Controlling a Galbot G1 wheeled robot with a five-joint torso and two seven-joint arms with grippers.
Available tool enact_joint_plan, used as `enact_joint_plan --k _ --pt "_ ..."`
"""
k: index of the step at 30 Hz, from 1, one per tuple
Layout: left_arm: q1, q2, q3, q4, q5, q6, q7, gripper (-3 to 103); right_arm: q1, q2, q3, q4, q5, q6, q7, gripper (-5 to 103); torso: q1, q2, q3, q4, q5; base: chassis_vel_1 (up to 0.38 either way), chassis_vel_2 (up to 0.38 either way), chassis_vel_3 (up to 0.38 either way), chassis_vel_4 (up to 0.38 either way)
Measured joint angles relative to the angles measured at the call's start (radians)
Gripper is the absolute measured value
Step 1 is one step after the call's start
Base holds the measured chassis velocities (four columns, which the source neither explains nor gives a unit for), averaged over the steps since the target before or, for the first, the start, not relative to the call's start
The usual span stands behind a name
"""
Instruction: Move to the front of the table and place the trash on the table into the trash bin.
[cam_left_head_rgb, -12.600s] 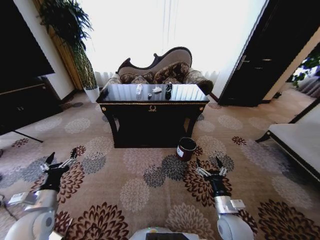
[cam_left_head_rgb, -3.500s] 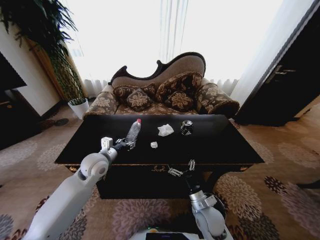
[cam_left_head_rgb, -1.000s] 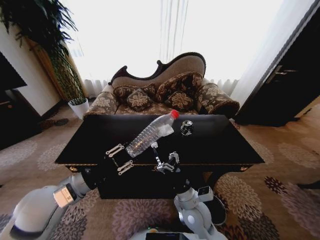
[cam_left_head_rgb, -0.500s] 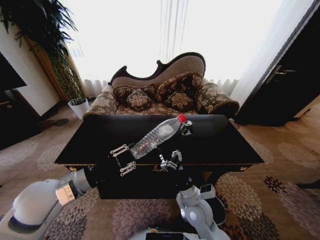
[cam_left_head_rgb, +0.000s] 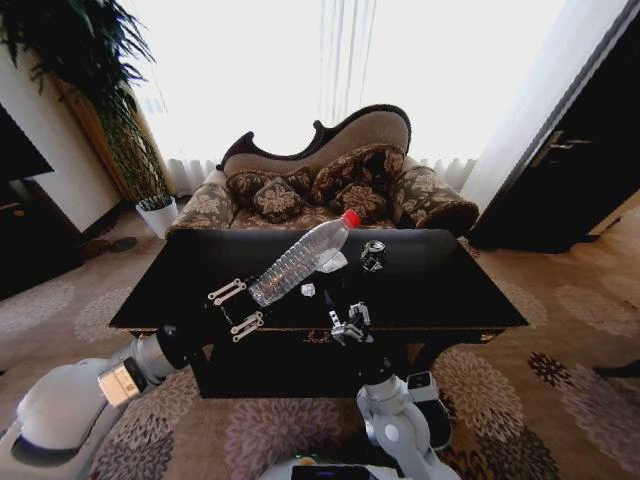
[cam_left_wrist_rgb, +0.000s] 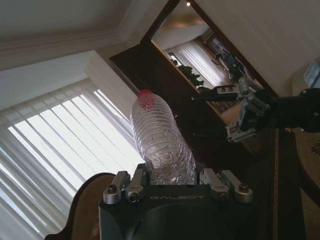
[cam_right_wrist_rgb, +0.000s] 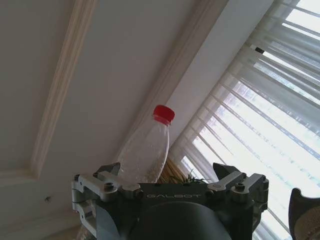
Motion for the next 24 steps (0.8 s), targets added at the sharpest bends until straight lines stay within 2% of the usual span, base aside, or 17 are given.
enact_joint_plan --k 11,24 --pt "0.002 0.054 0.020 -0.010 0.007 0.000 0.004 41 0.004 0.001 -0.019 0.051 0.003 -0.025 0.025 100 0.000 0.000 0.000 0.0000 0.0000 0.000 0.000 0.000 0.000" --pt "0.001 0.117 0.052 -0.029 0.029 0.011 0.009 41 0.005 -0.004 -0.091 0.057 -0.104 -0.044 0.036 100 0.000 0.000 0.000 0.0000 0.0000 0.000 0.000 0.000 0.000"
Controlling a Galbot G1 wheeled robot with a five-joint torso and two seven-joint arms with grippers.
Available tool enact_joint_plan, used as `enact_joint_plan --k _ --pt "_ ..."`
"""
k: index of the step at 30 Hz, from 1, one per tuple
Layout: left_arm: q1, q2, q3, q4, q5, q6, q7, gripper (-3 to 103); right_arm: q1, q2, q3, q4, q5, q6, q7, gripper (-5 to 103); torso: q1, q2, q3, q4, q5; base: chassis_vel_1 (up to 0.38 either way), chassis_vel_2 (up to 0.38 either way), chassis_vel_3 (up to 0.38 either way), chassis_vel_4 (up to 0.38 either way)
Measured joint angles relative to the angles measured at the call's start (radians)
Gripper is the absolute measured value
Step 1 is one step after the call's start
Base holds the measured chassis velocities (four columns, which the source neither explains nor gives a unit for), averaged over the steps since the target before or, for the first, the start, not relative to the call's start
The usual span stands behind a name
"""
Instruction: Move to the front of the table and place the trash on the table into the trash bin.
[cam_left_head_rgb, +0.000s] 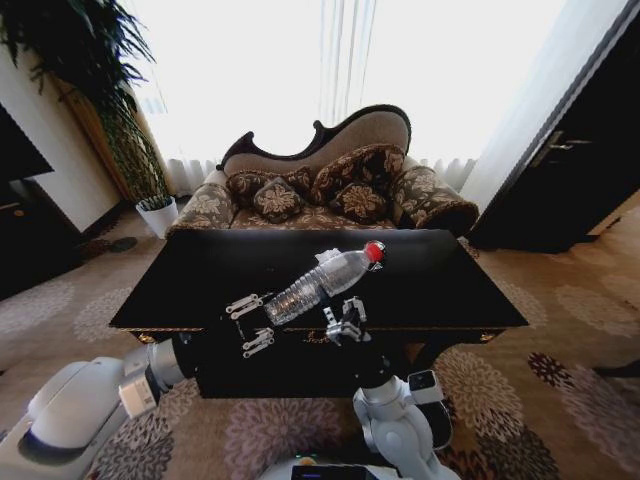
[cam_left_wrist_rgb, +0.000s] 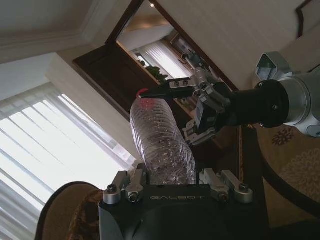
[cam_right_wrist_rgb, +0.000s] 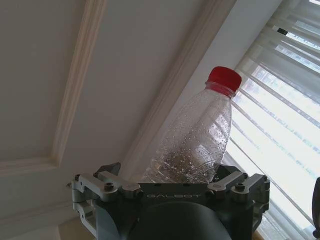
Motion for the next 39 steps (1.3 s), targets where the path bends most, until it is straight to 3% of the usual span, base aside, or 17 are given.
enact_joint_plan --k 3,9,13,16,19,22,23,25,28,29,32,33,39 --pt "0.002 0.006 0.001 0.000 0.004 0.001 0.002 41 0.000 0.002 -0.004 -0.002 -0.006 0.000 -0.002 103 0.000 0.000 0.000 0.0000 0.0000 0.000 0.000 0.000 0.000" --pt "0.006 0.015 0.000 -0.001 0.007 0.001 0.010 41 -0.004 0.006 -0.003 -0.002 -0.006 0.002 -0.014 84 0.000 0.000 0.000 0.0000 0.0000 0.000 0.000 0.000 0.000" --pt "0.006 0.018 -0.006 -0.001 0.007 0.002 0.014 41 -0.008 0.004 0.007 -0.001 0.002 0.005 -0.024 62 0.000 0.000 0.000 0.0000 0.0000 0.000 0.000 0.000 0.000" --pt "0.007 0.018 -0.009 -0.001 0.006 0.004 0.017 41 -0.010 0.003 0.010 -0.001 0.005 0.009 -0.032 57 0.000 0.000 0.000 0.0000 -0.0001 0.000 0.000 0.000 0.000" --pt "0.008 0.013 -0.013 -0.001 0.002 0.012 0.022 41 -0.013 0.003 0.013 -0.001 0.006 0.013 -0.041 45 0.000 0.000 0.000 0.0000 -0.0001 0.000 0.000 0.000 0.000" --pt "0.011 0.009 -0.019 -0.003 -0.002 0.018 0.025 38 -0.014 0.003 0.014 -0.001 0.006 0.014 -0.047 41 0.000 0.000 0.000 0.0000 0.0000 0.000 0.000 0.000 0.000" --pt "0.012 0.007 -0.023 -0.002 -0.006 0.022 0.025 43 -0.015 0.003 0.014 -0.001 0.006 0.015 -0.052 38 0.000 0.000 0.000 0.0001 0.0000 0.000 0.000 0.000 0.000" --pt "0.013 0.006 -0.026 -0.001 -0.013 0.027 0.025 43 -0.015 0.003 0.014 -0.001 0.006 0.015 -0.056 36 0.000 0.000 0.000 0.0000 0.0000 0.000 0.000 0.000 0.000" --pt "0.018 -0.004 -0.039 0.001 -0.049 0.043 0.025 59 -0.019 0.003 0.022 0.000 0.015 0.022 -0.072 26 0.000 0.000 0.000 0.0000 0.0000 0.000 0.000 0.000 0.000" --pt "0.018 -0.004 -0.039 0.001 -0.049 0.043 0.025 59 -0.019 0.003 0.022 0.000 0.015 0.022 -0.072 26 0.000 0.000 0.000 0.0000 0.0000 0.000 0.000 0.000 0.000" --pt "0.021 -0.041 -0.047 0.014 -0.071 0.043 0.025 76 -0.027 0.003 0.041 -0.004 0.019 0.037 -0.110 25 0.000 0.000 0.000 0.0000 0.0001 0.000 0.000 0.000 0.000" --pt "0.021 -0.041 -0.047 0.014 -0.071 0.043 0.025 76 -0.027 0.003 0.041 -0.004 0.019 0.037 -0.110 25 0.000 0.000 0.000 0.0000 0.0001 0.000 0.000 0.000 0.000" --pt "0.036 -0.189 -0.058 0.051 -0.094 0.031 0.024 97 -0.037 0.011 0.084 -0.040 0.006 0.067 -0.177 25 0.000 0.000 0.000 0.0001 0.0001 0.000 0.000 0.000 0.000"
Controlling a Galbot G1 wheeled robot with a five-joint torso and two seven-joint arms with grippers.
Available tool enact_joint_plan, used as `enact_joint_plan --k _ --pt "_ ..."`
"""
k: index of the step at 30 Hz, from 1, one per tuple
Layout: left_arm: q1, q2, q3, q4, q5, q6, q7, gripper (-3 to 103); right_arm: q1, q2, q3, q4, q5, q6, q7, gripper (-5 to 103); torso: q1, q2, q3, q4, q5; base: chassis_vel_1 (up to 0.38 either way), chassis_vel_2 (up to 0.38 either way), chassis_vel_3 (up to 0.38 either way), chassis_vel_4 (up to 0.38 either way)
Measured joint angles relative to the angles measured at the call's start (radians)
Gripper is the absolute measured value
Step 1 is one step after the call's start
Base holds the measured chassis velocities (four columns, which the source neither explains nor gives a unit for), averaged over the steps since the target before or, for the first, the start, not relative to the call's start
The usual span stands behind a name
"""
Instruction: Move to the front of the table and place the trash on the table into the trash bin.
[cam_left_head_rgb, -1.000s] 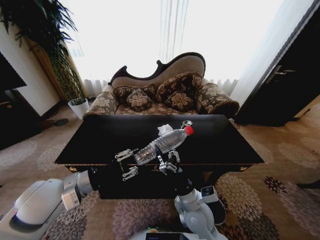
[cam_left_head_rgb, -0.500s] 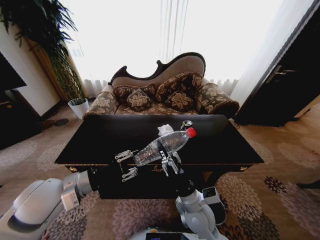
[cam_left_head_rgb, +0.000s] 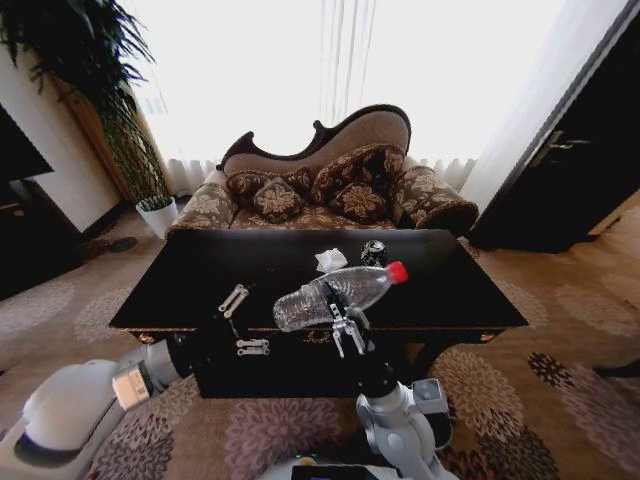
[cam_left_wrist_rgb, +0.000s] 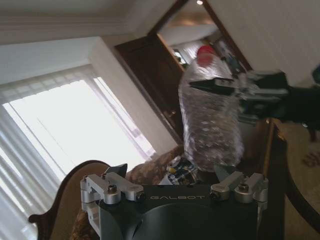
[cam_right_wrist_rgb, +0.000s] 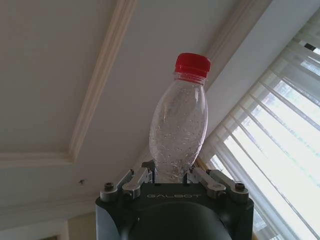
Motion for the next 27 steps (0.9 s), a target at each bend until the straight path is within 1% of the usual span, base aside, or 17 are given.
enact_joint_plan --k 1,4,5,8,9,11,13,15,17,20,21,23,27 --pt "0.002 -0.036 0.000 0.011 -0.026 0.004 -0.006 99 -0.002 0.002 0.015 -0.010 -0.002 0.009 -0.018 25 0.000 0.000 0.000 0.0001 -0.0001 0.000 0.000 0.000 0.000" --pt "0.003 -0.105 -0.011 0.034 -0.118 0.029 -0.038 100 -0.015 0.003 0.042 -0.034 -0.005 0.023 -0.079 25 0.000 0.000 0.000 0.0000 0.0000 0.000 0.000 0.000 0.000" --pt "0.003 -0.105 -0.011 0.034 -0.118 0.029 -0.038 100 -0.015 0.003 0.042 -0.034 -0.005 0.023 -0.079 25 0.000 0.000 0.000 0.0000 0.0000 0.000 0.000 0.000 0.000" --pt "-0.004 -0.160 -0.034 0.045 -0.221 0.063 -0.074 100 -0.031 0.002 0.061 -0.063 -0.016 0.045 -0.152 25 0.000 0.000 0.000 -0.0001 0.0000 0.000 0.000 0.000 0.000" --pt "-0.004 -0.160 -0.034 0.045 -0.221 0.063 -0.074 100 -0.031 0.002 0.061 -0.063 -0.016 0.045 -0.152 25 0.000 0.000 0.000 -0.0001 0.0000 0.000 0.000 0.000 0.000" --pt "-0.008 -0.185 -0.051 0.045 -0.266 0.086 -0.097 100 -0.038 0.002 0.068 -0.092 -0.028 0.066 -0.198 25 0.000 0.000 0.000 0.0000 0.0000 0.000 0.000 0.000 0.000" --pt "-0.011 -0.199 -0.066 0.045 -0.302 0.101 -0.108 100 -0.042 0.001 0.073 -0.125 -0.044 0.088 -0.244 25 0.000 0.000 0.000 -0.0001 0.0000 0.000 0.000 0.000 0.000" --pt "-0.012 -0.210 -0.080 0.044 -0.323 0.108 -0.111 100 -0.044 0.001 0.077 -0.163 -0.070 0.107 -0.285 25 0.000 0.000 0.000 -0.0001 0.0000 0.000 0.000 0.000 0.000" --pt "-0.012 -0.213 -0.086 0.042 -0.329 0.109 -0.112 100 -0.044 0.001 0.078 -0.179 -0.083 0.114 -0.298 25 0.000 0.000 0.000 0.0000 0.0000 0.000 0.000 0.000 0.000" --pt "-0.012 -0.225 -0.110 0.035 -0.349 0.114 -0.113 100 -0.033 0.000 0.085 -0.281 -0.164 0.155 -0.349 25 0.000 0.000 0.000 -0.0001 -0.0001 0.000 0.000 0.000 0.000" --pt "-0.012 -0.225 -0.110 0.035 -0.349 0.114 -0.113 100 -0.033 0.000 0.085 -0.281 -0.164 0.155 -0.349 25 0.000 0.000 0.000 -0.0001 -0.0001 0.000 0.000 0.000 0.000" --pt "-0.013 -0.230 -0.133 0.028 -0.368 0.118 -0.116 100 -0.011 -0.002 0.098 -0.368 -0.223 0.186 -0.388 25 0.000 0.000 0.000 0.0000 -0.0001 0.000 0.000 0.000 0.000" --pt "-0.013 -0.230 -0.168 0.024 -0.397 0.123 -0.120 100 0.006 -0.008 0.100 -0.452 -0.252 0.201 -0.415 25 0.000 0.000 0.000 -0.0001 0.0000 0.000 0.000 0.000 0.000"
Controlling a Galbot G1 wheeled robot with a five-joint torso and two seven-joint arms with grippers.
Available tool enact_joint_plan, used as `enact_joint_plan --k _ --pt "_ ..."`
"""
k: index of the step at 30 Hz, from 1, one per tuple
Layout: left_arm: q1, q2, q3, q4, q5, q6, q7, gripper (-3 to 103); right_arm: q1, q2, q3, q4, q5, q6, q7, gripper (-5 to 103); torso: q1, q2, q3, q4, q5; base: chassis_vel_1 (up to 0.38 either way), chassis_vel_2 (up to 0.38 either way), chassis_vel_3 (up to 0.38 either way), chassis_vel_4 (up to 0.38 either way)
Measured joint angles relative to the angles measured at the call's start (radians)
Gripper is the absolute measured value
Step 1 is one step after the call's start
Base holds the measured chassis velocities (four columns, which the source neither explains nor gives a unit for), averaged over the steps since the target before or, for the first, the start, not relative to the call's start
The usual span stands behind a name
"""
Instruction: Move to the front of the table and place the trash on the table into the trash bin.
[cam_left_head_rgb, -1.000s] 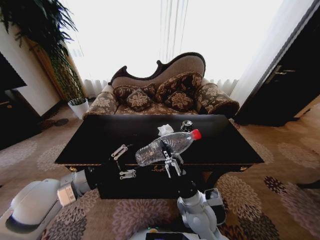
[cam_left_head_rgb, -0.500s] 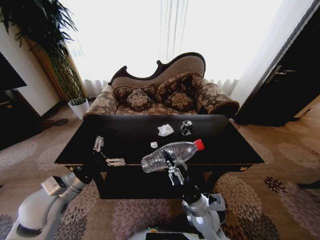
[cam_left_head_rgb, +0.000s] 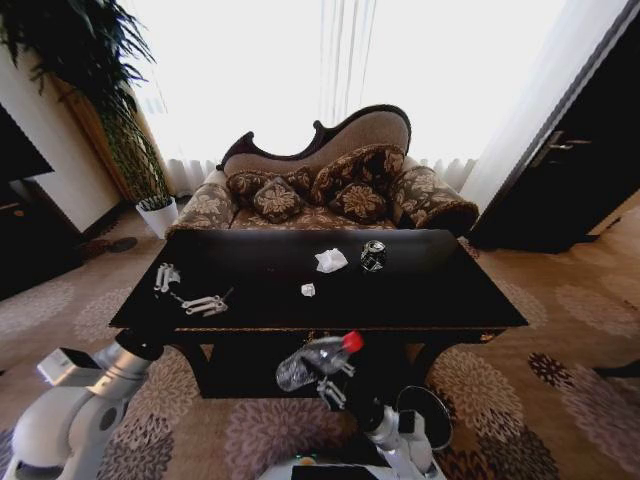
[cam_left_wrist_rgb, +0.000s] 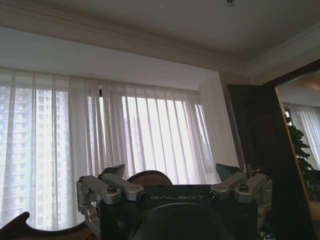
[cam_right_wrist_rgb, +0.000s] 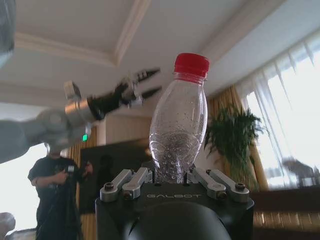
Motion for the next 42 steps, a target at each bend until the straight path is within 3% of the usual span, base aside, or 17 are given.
enact_joint_plan --k 8,14,15,16,20,21,24,27,30,31,34,39,42 --pt "-0.005 0.008 -0.043 0.002 -0.028 0.006 -0.010 100 0.075 -0.021 0.033 -0.270 -0.075 0.038 -0.067 25 0.000 0.000 0.000 0.0000 0.0000 0.000 0.000 0.000 0.000" --pt "-0.006 -0.005 -0.054 -0.015 -0.055 0.007 -0.026 100 0.152 -0.033 0.059 -0.509 -0.182 0.080 -0.042 25 0.000 0.000 0.000 0.0001 0.0001 0.000 0.000 0.000 0.000" --pt "-0.007 -0.011 -0.060 -0.020 -0.062 0.008 -0.030 100 0.175 -0.034 0.067 -0.579 -0.230 0.082 0.004 25 0.000 0.000 0.000 0.0001 0.0001 0.000 0.000 0.000 0.000" --pt "-0.007 -0.011 -0.060 -0.020 -0.062 0.008 -0.030 100 0.175 -0.034 0.067 -0.579 -0.230 0.082 0.004 25 0.000 0.000 0.000 0.0001 0.0001 0.000 0.000 0.000 0.000" --pt "-0.006 -0.016 -0.081 -0.024 -0.079 0.009 -0.038 100 0.221 -0.026 0.101 -0.690 -0.410 0.064 0.190 25 0.000 0.000 0.000 -0.0001 0.0001 0.000 0.000 0.000 0.000" --pt "-0.006 -0.016 -0.081 -0.024 -0.079 0.009 -0.038 100 0.221 -0.026 0.101 -0.690 -0.410 0.064 0.190 25 0.000 0.000 0.000 -0.0001 0.0001 0.000 0.000 0.000 0.000" --pt "-0.002 -0.017 -0.093 -0.024 -0.084 0.008 -0.039 100 0.276 -0.022 0.129 -0.783 -0.548 0.061 0.338 25 0.000 0.000 0.000 0.0003 0.0000 0.000 0.000 0.000 0.000" --pt "0.000 -0.017 -0.098 -0.024 -0.087 0.007 -0.039 100 0.289 -0.022 0.135 -0.816 -0.603 0.046 0.423 25 0.000 0.000 0.000 0.0001 0.0000 0.000 0.000 0.000 0.000" --pt "-0.001 -0.017 -0.102 -0.024 -0.089 0.006 -0.038 100 0.304 -0.023 0.142 -0.840 -0.709 -0.044 0.678 25 0.000 0.000 0.000 0.0001 0.0000 0.000 0.000 0.000 0.000" --pt "-0.001 -0.017 -0.102 -0.024 -0.089 0.006 -0.038 100 0.304 -0.023 0.142 -0.840 -0.709 -0.044 0.678 25 0.000 0.000 0.000 0.0001 0.0000 0.000 0.000 0.000 0.000" --pt "-0.003 -0.019 -0.095 -0.023 -0.085 0.006 -0.038 100 0.317 -0.030 0.144 -0.858 -0.704 -0.159 0.876 25 0.000 0.000 0.000 0.0001 -0.0001 0.000 0.000 0.000 0.000" --pt "-0.004 -0.019 -0.089 -0.021 -0.079 0.006 -0.037 100 0.339 -0.051 0.160 -0.907 -0.687 -0.200 0.959 25 0.000 0.000 0.000 0.0000 0.0000 0.000 0.000 0.000 0.000" --pt "-0.005 -0.019 -0.089 -0.021 -0.079 0.006 -0.036 100 0.350 -0.059 0.169 -0.928 -0.666 -0.202 0.971 25 0.000 0.000 0.000 0.0000 0.0001 0.000 0.000 0.000 0.000"
